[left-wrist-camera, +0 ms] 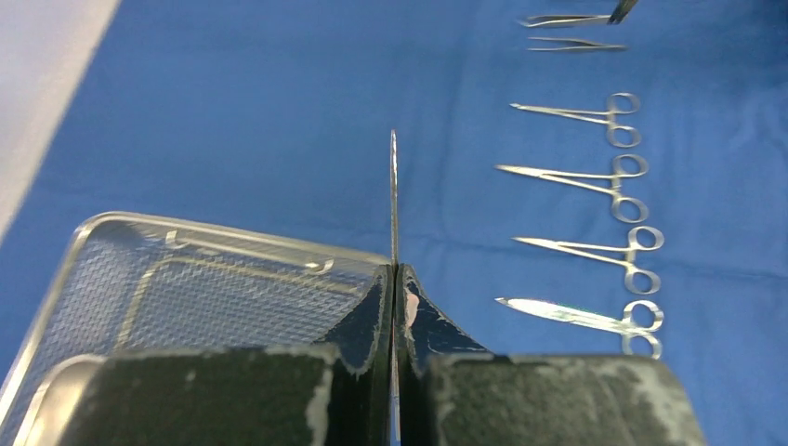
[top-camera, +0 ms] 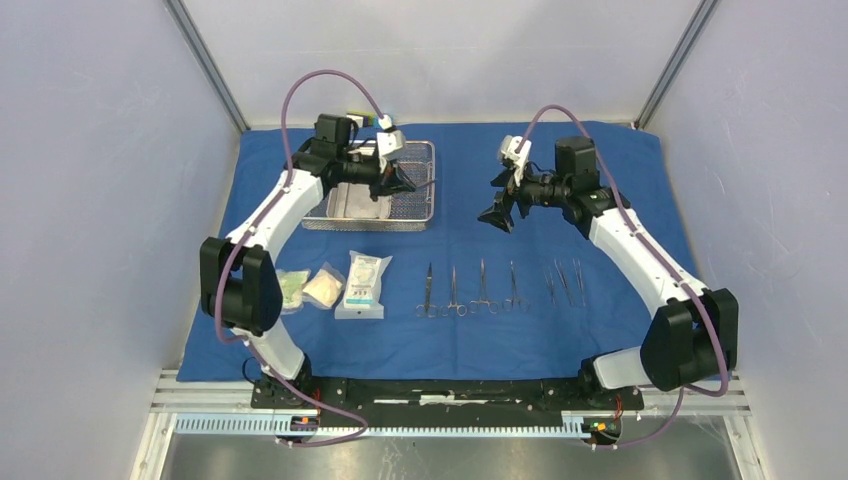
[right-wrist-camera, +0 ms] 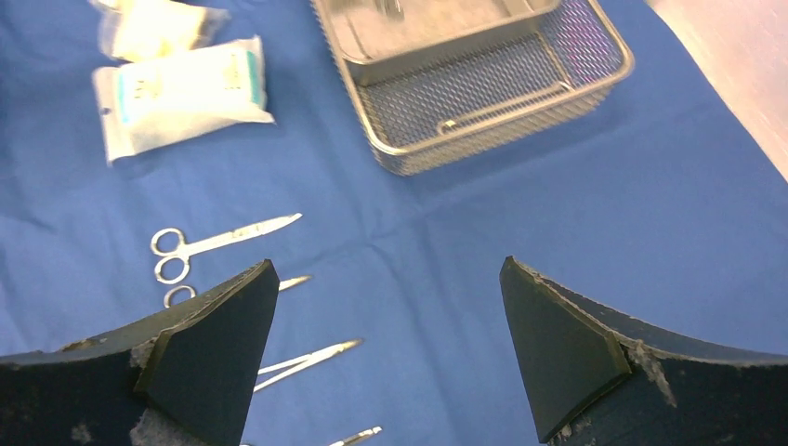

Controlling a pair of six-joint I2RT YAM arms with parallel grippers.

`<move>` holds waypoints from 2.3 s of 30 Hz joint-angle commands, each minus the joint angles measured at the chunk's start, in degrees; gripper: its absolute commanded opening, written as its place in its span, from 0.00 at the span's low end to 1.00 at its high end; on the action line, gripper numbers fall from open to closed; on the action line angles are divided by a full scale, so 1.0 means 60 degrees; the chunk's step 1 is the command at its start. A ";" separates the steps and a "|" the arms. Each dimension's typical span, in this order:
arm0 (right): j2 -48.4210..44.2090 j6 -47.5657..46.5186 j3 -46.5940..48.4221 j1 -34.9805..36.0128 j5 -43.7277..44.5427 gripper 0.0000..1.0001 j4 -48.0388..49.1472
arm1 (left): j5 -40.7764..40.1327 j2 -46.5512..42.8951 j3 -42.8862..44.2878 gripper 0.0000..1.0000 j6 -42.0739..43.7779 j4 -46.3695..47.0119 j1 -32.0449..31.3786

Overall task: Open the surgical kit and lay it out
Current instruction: Place the medical item in the surgical kit.

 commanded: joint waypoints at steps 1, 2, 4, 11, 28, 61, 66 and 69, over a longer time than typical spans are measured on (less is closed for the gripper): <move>0.0160 0.0038 0.0413 0.0277 -0.1229 0.97 0.0228 | 0.0747 -0.0696 -0.0551 0.02 -0.1154 -0.0191 -0.0505; 0.0216 0.0007 0.0464 0.0364 -0.1336 0.98 0.0147 | 0.0730 -0.0825 -0.0714 0.02 -0.1166 -0.0191 -0.0667; 0.0384 -0.0101 0.0566 0.0497 -0.1494 0.98 -0.0085 | 0.0723 -0.1009 -0.0981 0.02 -0.1232 -0.0202 -0.0926; 0.0607 -0.0836 0.0635 0.1005 -0.1544 0.95 -0.0723 | 0.0507 -0.1309 -0.1482 0.02 -0.1349 -0.0191 -0.1608; 0.1134 -0.1037 0.0528 0.1402 -0.2427 0.52 -0.1136 | 0.0170 -0.1329 -0.1678 0.02 -0.1340 -0.0004 -0.2384; 0.1309 -0.0810 0.0475 0.1479 -0.2583 0.27 -0.1069 | -0.0354 -0.1032 -0.1794 0.02 -0.1309 0.0437 -0.2574; 0.1343 -0.0645 0.0396 0.1495 -0.2601 0.19 -0.0892 | -0.0420 -0.1001 -0.1779 0.02 -0.1311 0.0439 -0.2617; 0.1332 -0.0623 0.0396 0.1492 -0.2611 0.15 -0.0895 | -0.0477 -0.0972 -0.1795 0.02 -0.1297 0.0439 -0.2634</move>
